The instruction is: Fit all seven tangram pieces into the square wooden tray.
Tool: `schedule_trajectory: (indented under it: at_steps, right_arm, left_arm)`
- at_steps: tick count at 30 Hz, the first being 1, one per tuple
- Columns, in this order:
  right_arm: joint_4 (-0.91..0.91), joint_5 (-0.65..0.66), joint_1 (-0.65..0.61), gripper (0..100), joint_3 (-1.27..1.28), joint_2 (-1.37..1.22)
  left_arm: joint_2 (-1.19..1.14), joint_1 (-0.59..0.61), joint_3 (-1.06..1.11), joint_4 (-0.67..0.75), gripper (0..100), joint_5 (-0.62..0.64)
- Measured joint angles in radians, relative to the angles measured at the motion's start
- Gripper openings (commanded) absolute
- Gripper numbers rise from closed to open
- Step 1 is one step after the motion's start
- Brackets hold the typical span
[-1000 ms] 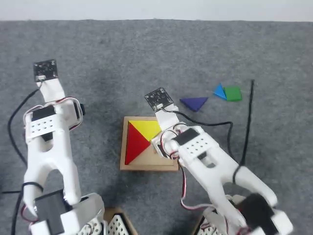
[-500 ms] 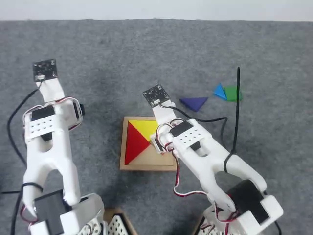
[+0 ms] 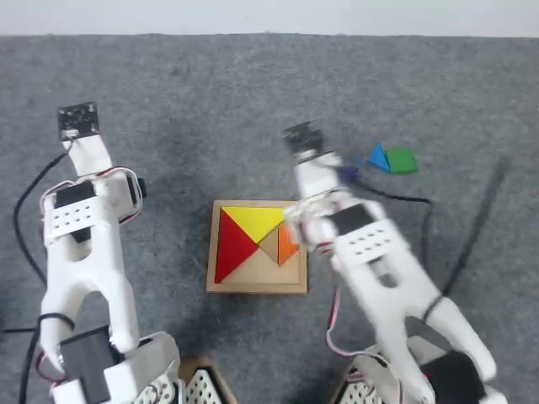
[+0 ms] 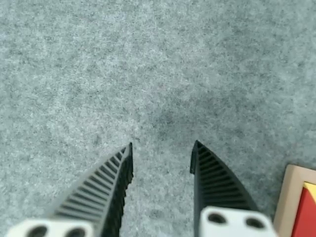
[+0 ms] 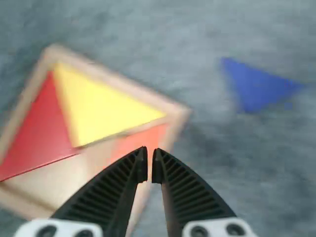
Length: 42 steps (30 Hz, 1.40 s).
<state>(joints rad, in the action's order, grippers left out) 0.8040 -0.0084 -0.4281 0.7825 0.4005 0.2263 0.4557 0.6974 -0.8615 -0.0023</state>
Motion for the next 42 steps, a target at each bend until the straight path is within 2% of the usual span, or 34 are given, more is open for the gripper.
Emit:
schedule_trajectory:
  at_steps: [3, 7, 10, 15, 22, 29, 35, 42]
  right_arm:
    - [0.028, 0.083, 0.144, 14.4, -0.032, 0.002]
    - [0.031, 0.112, 0.287, 22.4, -0.141, -0.063]
    - [0.034, 0.130, 0.341, 22.9, -0.262, -0.175]
    - [0.034, 0.245, 0.422, 22.8, -0.482, -0.448]
    - [0.034, 0.305, 0.476, 23.0, -0.769, -0.792]
    - [0.129, 0.334, 0.476, 23.0, -1.026, -1.031]
    - [0.192, 0.341, 0.473, 22.8, -1.185, -1.138]
    - [0.295, 0.342, 0.474, 22.7, -1.217, -1.177]
  left_arm:
    - [0.000, 0.000, 0.017, 0.000, 19, 0.000]
    - [0.000, -0.008, 0.015, 0.002, 19, 0.002]
    - [0.000, -0.023, 0.015, 0.002, 19, 0.000]
    - [0.000, -0.018, 0.015, 0.002, 19, 0.000]
    - [0.000, -0.018, 0.015, 0.002, 19, 0.000]
    - [0.000, -0.023, 0.015, 0.002, 19, 0.000]
    - [0.000, -0.021, 0.015, 0.002, 19, 0.000]
    - [0.000, -0.021, 0.015, 0.002, 19, 0.000]
